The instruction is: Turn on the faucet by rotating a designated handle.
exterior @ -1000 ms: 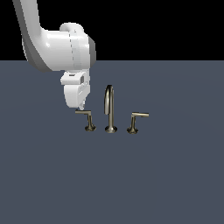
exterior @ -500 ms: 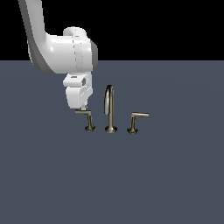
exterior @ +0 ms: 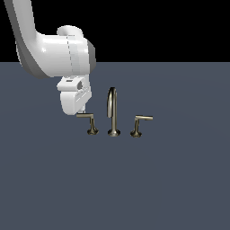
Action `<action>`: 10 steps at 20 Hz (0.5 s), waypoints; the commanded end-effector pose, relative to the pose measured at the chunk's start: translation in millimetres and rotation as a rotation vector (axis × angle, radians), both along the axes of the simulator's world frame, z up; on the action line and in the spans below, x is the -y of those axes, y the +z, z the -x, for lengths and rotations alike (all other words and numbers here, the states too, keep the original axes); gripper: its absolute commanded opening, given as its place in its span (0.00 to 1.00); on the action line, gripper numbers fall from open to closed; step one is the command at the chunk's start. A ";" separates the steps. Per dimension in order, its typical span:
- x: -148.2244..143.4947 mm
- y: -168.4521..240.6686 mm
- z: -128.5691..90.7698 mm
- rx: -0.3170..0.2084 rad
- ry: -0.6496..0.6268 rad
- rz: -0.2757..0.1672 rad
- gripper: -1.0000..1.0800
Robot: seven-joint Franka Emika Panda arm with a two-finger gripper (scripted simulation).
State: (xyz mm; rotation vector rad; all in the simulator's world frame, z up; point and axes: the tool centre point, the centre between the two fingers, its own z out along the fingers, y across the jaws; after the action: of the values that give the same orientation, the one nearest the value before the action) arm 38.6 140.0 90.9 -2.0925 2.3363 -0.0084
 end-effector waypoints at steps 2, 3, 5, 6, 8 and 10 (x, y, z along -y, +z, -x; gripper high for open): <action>-0.5 0.0 1.4 0.001 -0.002 -0.001 0.00; -0.3 0.3 4.6 0.001 -0.002 -0.001 0.00; -0.8 -0.1 11.1 -0.001 0.000 -0.001 0.00; -0.6 0.2 14.4 -0.001 0.000 -0.001 0.00; -0.9 0.0 21.0 -0.002 0.001 -0.001 0.00; -0.9 0.0 27.6 -0.003 0.002 0.000 0.00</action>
State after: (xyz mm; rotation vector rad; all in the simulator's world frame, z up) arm 22.4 142.1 91.0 -2.0848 2.3266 -0.0129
